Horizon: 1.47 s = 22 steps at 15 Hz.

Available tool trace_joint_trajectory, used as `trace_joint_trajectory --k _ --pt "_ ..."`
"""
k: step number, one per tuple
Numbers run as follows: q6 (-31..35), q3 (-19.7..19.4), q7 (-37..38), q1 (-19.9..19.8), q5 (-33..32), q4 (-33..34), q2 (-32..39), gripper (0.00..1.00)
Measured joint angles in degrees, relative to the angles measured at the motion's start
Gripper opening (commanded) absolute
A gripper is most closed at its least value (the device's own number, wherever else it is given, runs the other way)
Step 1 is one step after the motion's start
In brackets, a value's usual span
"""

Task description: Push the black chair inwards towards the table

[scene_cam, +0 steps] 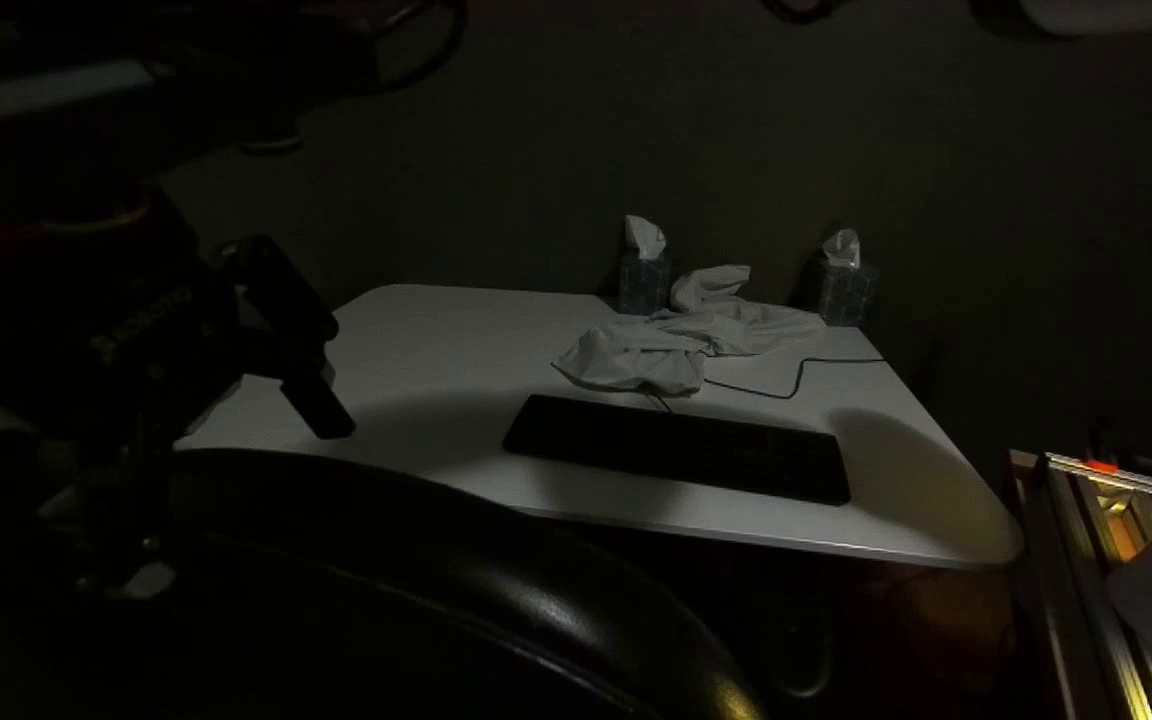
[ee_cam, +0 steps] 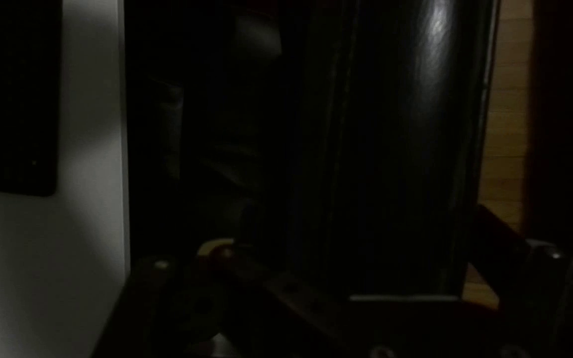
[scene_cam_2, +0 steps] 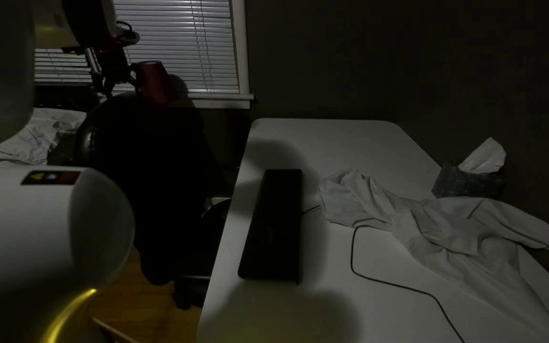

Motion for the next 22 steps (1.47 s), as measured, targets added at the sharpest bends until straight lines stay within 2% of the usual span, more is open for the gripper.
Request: trace_joint_trajectory --k 8,15,22 --pt "2.3 -0.1 -1.7 -2.6 -1.0 -18.1 -9.3 1.0" --pt "2.6 -0.2 -5.3 -3.6 -6.6 -34.7 -19.2 1.0" --pt "8.4 1.3 -2.5 -9.4 -11.3 -49.2 -28.5 1.0"
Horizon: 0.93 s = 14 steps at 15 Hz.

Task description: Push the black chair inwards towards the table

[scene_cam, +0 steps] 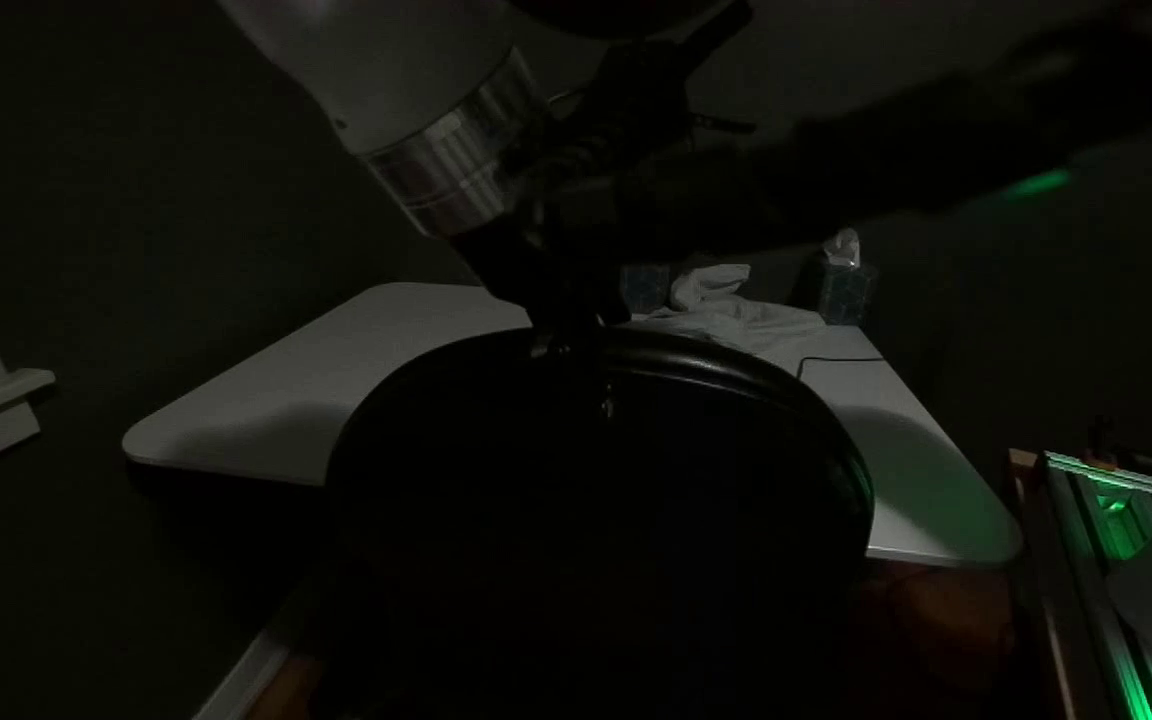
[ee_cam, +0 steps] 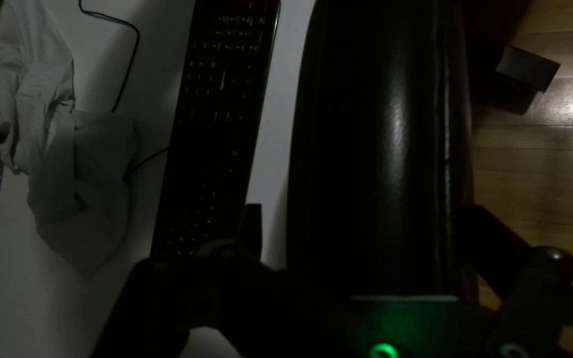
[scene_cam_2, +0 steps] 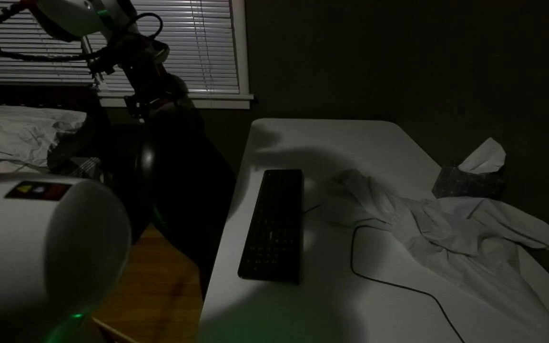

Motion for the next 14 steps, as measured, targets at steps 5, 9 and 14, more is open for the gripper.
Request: trace_joint_trajectory --k 5,9,14 --pt "8.6 1.5 2.8 -5.1 0.0 -5.6 -4.2 1.0" --pt "11.4 2.7 4.0 -6.7 0.0 -8.2 -6.0 1.0" --pt "11.8 3.8 2.9 -8.9 2.5 -7.2 -7.8 1.0"
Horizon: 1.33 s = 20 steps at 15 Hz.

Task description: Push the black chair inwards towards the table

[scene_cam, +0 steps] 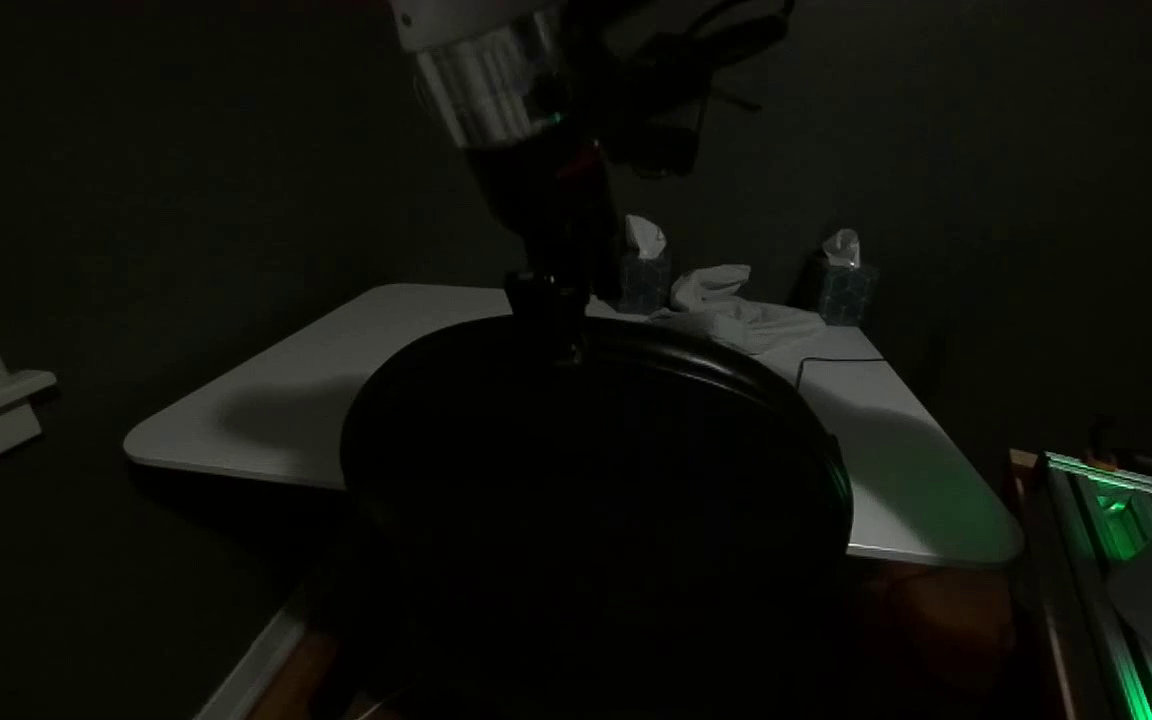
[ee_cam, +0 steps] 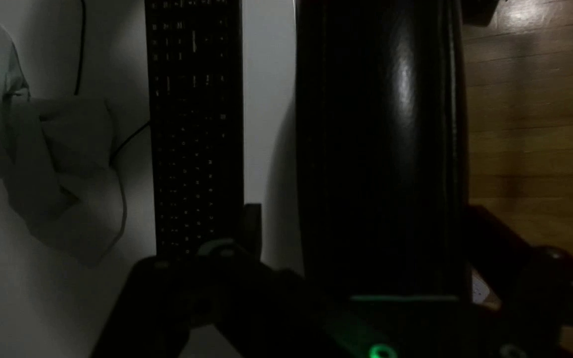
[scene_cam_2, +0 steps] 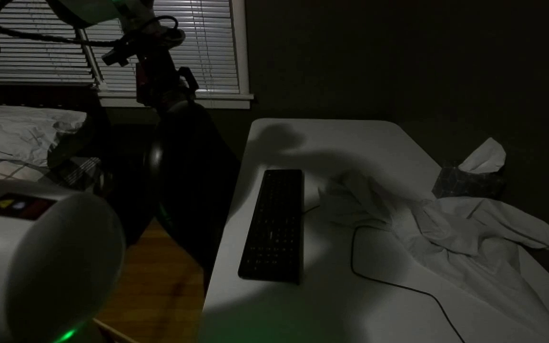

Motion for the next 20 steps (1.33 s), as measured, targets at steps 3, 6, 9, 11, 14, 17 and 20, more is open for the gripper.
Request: trace_joint_trajectory --k 3,6,9,11,14,17,20 --pt "-2.1 0.3 -2.3 -1.4 2.6 3.8 -2.8 1.0" --pt "-4.1 0.3 -5.2 -3.2 6.4 8.0 -5.8 1.0" --pt "-6.2 0.3 -7.8 -4.9 9.3 11.2 -8.0 1.0" --pt "-6.8 0.3 -9.9 -6.1 10.8 12.2 -9.5 1.0" --pt "-7.5 0.2 -12.7 -7.7 12.4 12.6 -12.2 1.0" --pt "-8.7 -0.1 -14.8 -9.4 13.1 12.6 -15.1 1.0" --pt "-10.8 -0.9 -16.6 -11.2 13.1 12.5 -17.9 1.0"
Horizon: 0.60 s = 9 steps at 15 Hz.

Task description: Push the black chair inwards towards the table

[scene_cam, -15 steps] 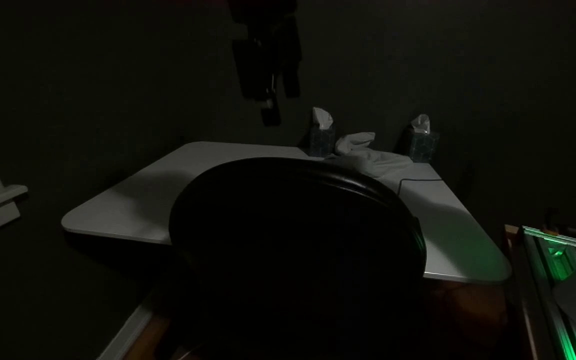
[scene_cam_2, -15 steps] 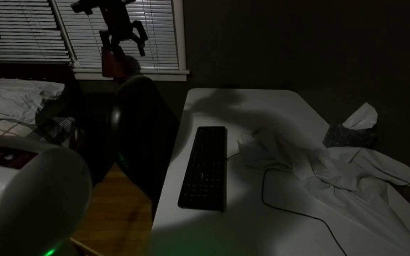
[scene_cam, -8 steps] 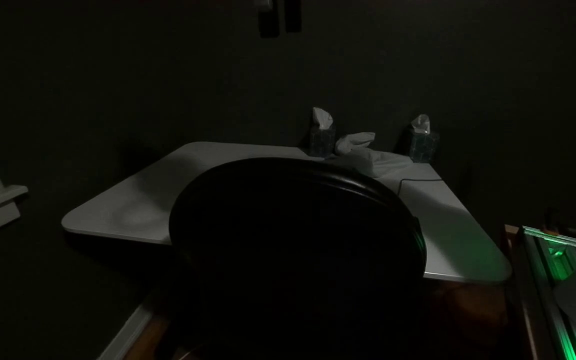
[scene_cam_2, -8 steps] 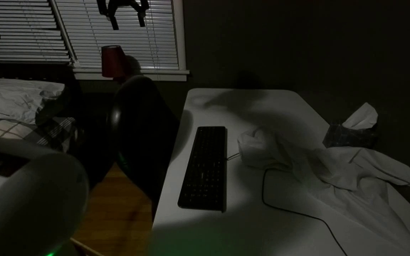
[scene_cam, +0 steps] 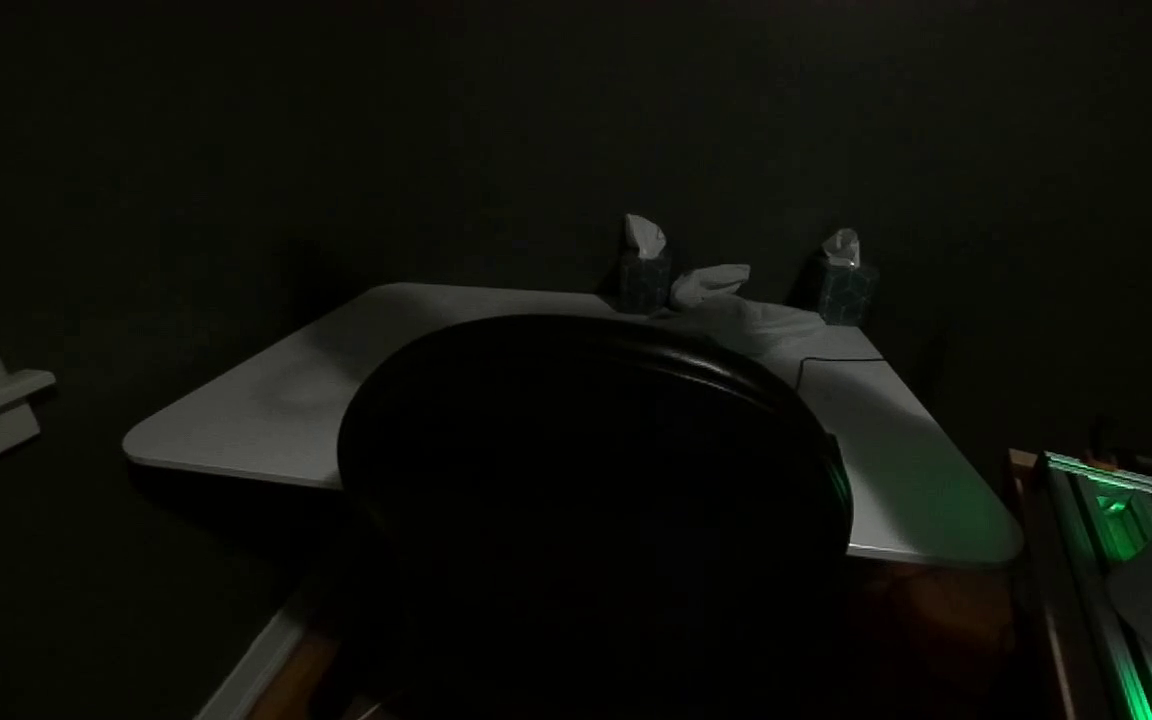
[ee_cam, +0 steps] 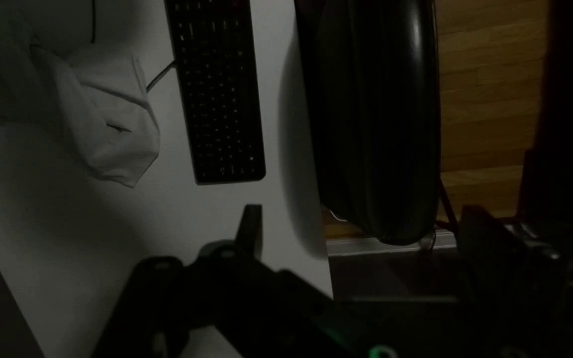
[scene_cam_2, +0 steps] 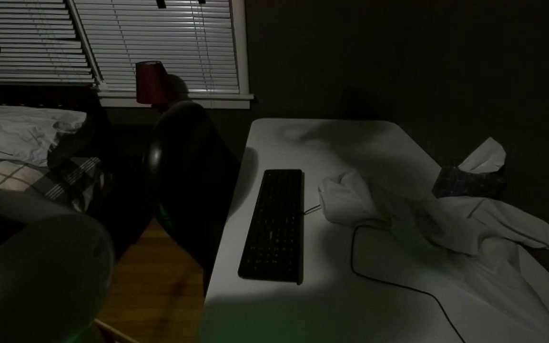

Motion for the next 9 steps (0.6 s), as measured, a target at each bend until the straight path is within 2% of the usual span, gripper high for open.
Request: trace_joint_trajectory --k 9 --pt "-0.8 0.1 -0.8 -1.1 0.0 0.1 -0.6 1.0"
